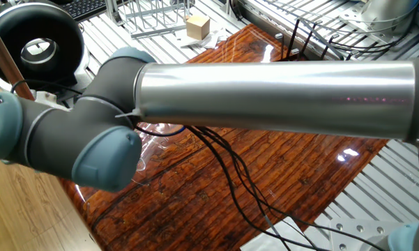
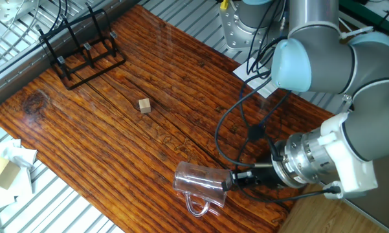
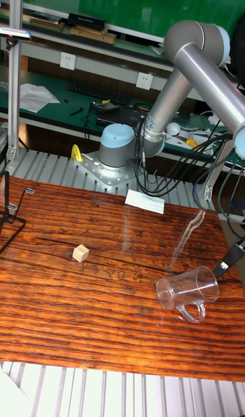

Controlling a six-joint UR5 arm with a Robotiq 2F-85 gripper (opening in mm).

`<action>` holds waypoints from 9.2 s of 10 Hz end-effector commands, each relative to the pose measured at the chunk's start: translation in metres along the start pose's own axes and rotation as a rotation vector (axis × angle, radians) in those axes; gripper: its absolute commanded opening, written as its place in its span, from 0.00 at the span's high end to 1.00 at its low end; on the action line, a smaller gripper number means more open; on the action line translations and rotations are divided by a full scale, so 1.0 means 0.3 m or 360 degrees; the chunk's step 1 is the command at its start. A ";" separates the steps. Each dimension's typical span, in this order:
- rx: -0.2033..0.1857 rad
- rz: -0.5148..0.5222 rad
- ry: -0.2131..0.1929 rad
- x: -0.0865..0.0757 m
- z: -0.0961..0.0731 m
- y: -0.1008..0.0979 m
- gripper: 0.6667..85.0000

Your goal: Take the cup off the cup rack

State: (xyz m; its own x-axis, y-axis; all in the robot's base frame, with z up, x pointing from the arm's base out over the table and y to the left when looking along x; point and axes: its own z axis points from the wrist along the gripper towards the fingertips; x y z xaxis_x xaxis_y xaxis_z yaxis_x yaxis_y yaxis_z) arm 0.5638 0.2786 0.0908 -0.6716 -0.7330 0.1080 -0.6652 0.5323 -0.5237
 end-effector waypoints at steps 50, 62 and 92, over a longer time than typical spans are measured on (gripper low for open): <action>0.0263 -0.0507 -0.0442 0.003 0.095 -0.431 0.47; 0.0180 -0.0510 -0.0458 0.005 0.101 -0.381 0.43; 0.0086 -0.0720 -0.0664 -0.016 0.115 -0.297 0.36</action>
State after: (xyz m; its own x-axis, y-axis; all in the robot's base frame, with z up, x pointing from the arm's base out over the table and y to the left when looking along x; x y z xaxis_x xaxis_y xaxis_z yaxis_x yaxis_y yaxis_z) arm 0.6394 0.2233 0.1102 -0.1500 -0.9886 0.0107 -0.8281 0.1197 -0.5477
